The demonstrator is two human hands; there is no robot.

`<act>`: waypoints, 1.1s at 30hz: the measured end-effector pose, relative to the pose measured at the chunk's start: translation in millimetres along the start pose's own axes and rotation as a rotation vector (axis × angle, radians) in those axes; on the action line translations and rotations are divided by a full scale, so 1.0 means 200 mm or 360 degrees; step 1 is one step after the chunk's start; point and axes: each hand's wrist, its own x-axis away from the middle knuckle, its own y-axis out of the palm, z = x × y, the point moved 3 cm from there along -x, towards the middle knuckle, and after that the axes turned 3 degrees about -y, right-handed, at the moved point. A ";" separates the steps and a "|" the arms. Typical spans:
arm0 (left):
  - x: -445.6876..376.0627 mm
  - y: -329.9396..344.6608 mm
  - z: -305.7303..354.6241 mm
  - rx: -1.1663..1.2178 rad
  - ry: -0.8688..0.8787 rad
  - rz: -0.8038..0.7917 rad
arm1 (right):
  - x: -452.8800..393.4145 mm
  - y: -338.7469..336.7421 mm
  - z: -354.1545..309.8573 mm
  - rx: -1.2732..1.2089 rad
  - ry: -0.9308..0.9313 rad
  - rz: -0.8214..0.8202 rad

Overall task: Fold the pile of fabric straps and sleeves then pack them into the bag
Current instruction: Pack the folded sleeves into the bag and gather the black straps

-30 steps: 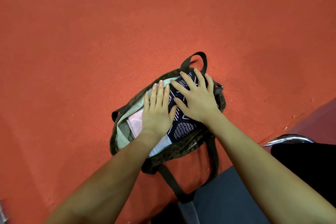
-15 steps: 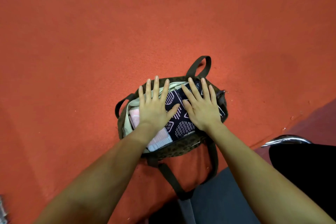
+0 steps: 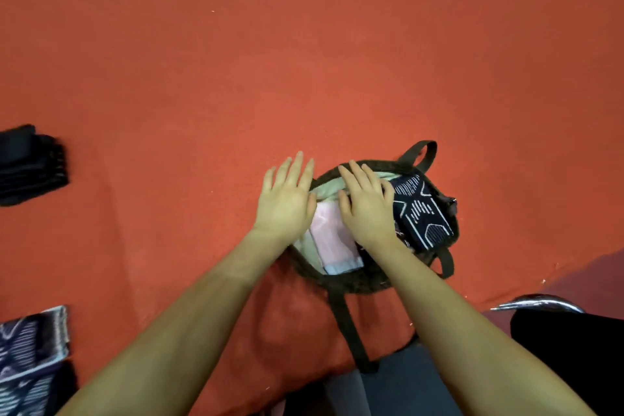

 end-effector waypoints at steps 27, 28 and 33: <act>1.68 0.03 -2.12 0.0034 -0.0606 -0.0326 | 0.44 0.98 -2.31 0.0111 -0.0922 -0.0624; 1.69 0.06 -2.14 0.0042 -0.0576 -0.0322 | 0.45 1.02 -2.34 0.0142 -0.0928 -0.0680; 1.69 0.12 -2.19 0.0090 -0.0484 -0.0311 | 0.45 1.15 -2.39 0.0331 -0.0865 -0.0863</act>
